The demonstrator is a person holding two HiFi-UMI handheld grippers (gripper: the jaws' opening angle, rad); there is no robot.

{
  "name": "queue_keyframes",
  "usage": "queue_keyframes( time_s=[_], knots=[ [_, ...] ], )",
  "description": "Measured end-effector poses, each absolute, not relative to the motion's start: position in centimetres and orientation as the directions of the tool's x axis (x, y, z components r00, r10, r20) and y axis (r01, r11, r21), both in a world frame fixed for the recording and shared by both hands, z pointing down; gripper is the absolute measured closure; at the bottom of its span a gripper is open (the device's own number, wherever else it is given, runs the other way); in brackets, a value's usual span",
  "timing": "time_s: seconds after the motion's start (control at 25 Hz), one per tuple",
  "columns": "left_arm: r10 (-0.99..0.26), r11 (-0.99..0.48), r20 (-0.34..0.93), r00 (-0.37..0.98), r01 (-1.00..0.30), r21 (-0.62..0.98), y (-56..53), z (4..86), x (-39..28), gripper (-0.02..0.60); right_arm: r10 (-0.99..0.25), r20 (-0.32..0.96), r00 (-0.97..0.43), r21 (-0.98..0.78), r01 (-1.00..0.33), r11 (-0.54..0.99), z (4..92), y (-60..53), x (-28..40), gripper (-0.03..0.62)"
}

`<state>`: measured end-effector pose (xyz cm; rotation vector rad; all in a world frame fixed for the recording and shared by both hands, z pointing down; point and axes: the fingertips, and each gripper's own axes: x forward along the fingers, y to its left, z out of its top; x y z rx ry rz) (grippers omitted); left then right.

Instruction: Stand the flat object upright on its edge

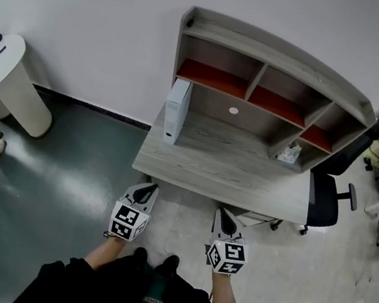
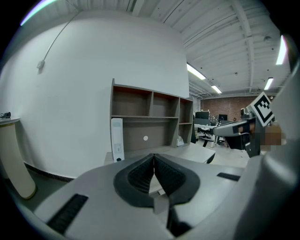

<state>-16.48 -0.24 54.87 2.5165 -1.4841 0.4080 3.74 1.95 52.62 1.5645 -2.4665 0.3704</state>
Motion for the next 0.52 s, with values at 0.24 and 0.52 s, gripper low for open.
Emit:
queue_keyframes(
  time_s=[0.24,0.52],
  knots=[
    [-0.823,-0.484,0.327,0.465,-0.875,0.026,-0.24,55.10,-17.06,0.568,-0.859,0.302,-0.414,-0.092,-0.909,0.406,52.82,2.10,3.15,0.560],
    [-0.820,-0.489,0.329,0.469,-0.872,0.022,-1.04,54.76,-17.13,0.568,-0.863,0.302,-0.405,-0.092,-0.913,0.397,52.42,1.76,3.63,0.560]
  ],
)
